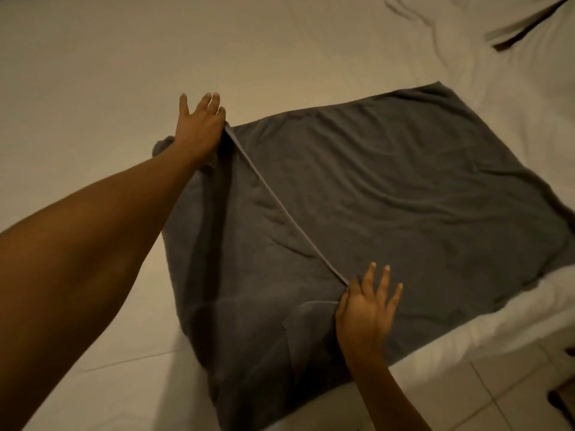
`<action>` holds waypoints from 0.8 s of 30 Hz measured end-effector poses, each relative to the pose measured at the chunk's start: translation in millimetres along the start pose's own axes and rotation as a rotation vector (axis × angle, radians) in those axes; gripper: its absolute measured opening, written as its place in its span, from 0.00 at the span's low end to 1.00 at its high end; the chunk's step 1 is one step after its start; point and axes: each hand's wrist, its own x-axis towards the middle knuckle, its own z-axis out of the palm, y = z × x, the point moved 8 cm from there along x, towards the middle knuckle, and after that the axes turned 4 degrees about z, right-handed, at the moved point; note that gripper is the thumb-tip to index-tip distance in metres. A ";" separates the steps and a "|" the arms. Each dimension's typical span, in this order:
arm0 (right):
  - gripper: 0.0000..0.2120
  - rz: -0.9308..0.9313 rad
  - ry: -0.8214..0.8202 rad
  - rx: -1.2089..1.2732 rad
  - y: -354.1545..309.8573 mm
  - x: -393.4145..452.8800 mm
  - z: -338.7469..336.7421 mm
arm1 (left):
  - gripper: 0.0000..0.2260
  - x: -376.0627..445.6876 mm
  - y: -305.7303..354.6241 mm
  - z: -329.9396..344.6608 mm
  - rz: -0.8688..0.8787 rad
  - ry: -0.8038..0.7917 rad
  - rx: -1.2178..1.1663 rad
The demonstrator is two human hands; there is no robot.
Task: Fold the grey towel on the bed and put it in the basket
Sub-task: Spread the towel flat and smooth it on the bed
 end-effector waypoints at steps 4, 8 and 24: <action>0.12 0.025 -0.010 0.056 45.2 38.4 -3.9 | 0.36 34.3 55.8 -9.2 0.027 0.000 -0.042; 0.15 -0.051 0.058 0.081 83.1 75.4 -16.0 | 0.34 63.9 104.7 -14.2 0.033 -0.007 -0.085; 0.21 -0.004 0.094 0.018 266.7 218.1 -43.7 | 0.36 181.0 288.7 -69.1 0.146 -0.022 -0.031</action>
